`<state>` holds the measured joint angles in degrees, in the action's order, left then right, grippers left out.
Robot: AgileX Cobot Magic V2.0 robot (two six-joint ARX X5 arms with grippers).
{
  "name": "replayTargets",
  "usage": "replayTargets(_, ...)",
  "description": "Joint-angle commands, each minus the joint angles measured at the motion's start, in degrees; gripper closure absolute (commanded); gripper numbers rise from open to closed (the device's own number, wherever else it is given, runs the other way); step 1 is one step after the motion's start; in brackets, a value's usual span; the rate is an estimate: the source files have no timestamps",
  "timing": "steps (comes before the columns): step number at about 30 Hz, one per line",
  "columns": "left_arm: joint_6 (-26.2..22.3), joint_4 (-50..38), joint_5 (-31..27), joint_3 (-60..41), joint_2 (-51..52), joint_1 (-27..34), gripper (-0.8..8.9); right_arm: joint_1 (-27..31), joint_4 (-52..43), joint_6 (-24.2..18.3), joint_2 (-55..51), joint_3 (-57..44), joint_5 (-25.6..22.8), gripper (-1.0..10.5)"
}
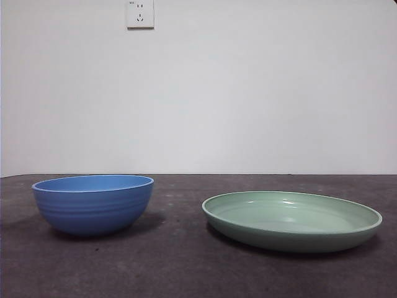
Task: Pick up the blue bowl, put it on the green plate, put it on desk
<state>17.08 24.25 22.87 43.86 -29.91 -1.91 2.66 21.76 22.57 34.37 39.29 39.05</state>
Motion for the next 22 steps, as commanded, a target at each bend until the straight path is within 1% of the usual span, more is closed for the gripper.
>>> replayTargets(1, -1.62, 3.06, 2.91, 5.68, -4.02, -0.09, 7.95, -1.14, 2.93, -1.51, 3.87, 5.51, 1.44, 9.4)
replayTargets(3, -2.62, 5.99, 4.92, 9.11, -6.91, -0.09, 7.94, -2.23, 6.29, -3.93, 6.67, 9.22, 1.7, 9.4)
replayTargets(6, -4.59, 11.06, 8.35, 14.01, -11.45, -0.11, 7.94, -3.96, 11.8, -8.79, 10.43, 14.21, 1.6, 9.4)
replayTargets(8, -6.99, 13.88, 9.51, 16.66, -14.29, -0.48, 7.94, -5.01, 14.75, -11.63, 12.59, 16.74, 1.53, 9.3)
replayTargets(10, -9.2, 15.39, 9.79, 18.25, -16.44, -1.01, 7.93, -5.86, 16.22, -13.49, 13.99, 18.05, 1.55, 9.3)
replayTargets(13, -10.64, 15.43, 9.79, 18.64, -18.64, -1.66, 7.92, -6.84, 16.46, -14.8, 15.04, 18.27, 1.44, 9.3)
replayTargets(15, -10.62, 15.58, 9.77, 18.64, -19.87, -1.79, 7.83, -7.13, 16.59, -15.74, 15.32, 18.27, 1.44, 9.3)
replayTargets(19, -10.6, 16.04, 9.75, 18.64, -21.79, -1.84, 7.78, -7.15, 16.9, -16.09, 15.39, 18.25, 1.42, 9.3)
replayTargets(21, -10.58, 16.15, 9.75, 18.64, -22.43, -1.86, 7.44, -7.15, 17.03, -16.2, 15.39, 18.25, 1.42, 9.3)
replayTargets(22, -10.6, 16.17, 9.75, 18.64, -22.69, -1.86, 6.95, -7.15, 17.29, -16.2, 15.39, 18.25, 1.42, 9.2)
